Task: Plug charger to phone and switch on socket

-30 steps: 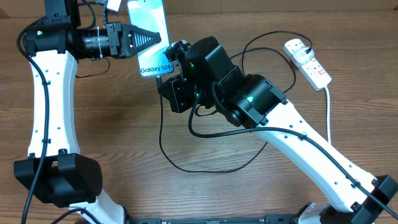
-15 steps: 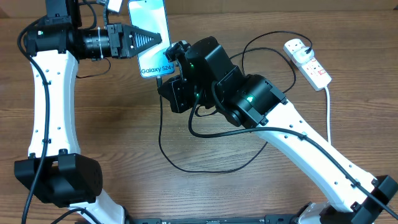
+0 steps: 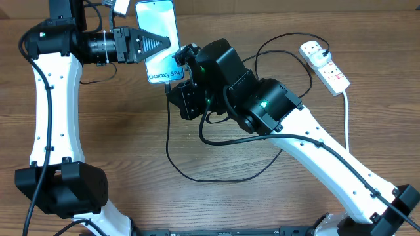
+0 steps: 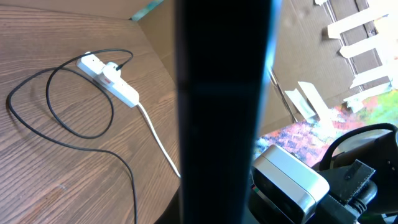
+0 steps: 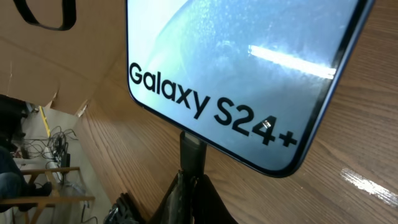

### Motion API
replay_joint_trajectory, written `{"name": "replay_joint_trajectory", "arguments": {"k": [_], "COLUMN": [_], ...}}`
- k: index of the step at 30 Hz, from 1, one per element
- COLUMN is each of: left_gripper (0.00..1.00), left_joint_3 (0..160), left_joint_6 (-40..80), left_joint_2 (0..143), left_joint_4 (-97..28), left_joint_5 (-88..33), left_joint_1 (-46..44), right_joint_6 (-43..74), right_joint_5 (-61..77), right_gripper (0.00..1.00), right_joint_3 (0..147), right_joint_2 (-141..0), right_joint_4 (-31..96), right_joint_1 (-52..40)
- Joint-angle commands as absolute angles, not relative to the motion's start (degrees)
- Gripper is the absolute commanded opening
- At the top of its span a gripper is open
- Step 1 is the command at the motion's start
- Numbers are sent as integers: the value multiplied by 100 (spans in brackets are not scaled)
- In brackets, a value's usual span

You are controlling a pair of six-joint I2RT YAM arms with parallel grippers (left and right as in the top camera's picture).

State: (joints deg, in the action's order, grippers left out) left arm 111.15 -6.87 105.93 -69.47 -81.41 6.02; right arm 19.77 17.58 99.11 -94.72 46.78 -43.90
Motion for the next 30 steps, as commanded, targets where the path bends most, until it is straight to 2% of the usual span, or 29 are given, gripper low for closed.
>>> {"name": "replay_joint_trajectory", "arguments": {"k": [1, 12, 17, 20, 30], "left_gripper": [4, 4, 4, 4, 4], "left_joint_3": [11181, 11181, 11181, 11181, 11181], "left_joint_6": [-937, -1079, -1081, -1140, -1135], "left_joint_2": [10578, 10578, 10578, 10578, 10578], "left_joint_4": [-7105, -7220, -7214, -7199, -7220], "left_joint_5": [-8178, -8130, -8036, -8031, -7889], "left_joint_1": [543, 543, 545, 545, 543], "right_joint_6": [1968, 1973, 2016, 2016, 2062], "right_joint_5": [1656, 1653, 1658, 1658, 1999], "right_gripper": [4, 4, 8, 20, 28], "right_joint_3": [10208, 10208, 10208, 10208, 10197], "right_joint_2": [-9321, -9321, -9321, -9321, -9334], "right_joint_4": [4521, 4676, 4838, 4930, 5391], "right_joint_1": [-4333, -4209, -4080, -4077, -4112]}}
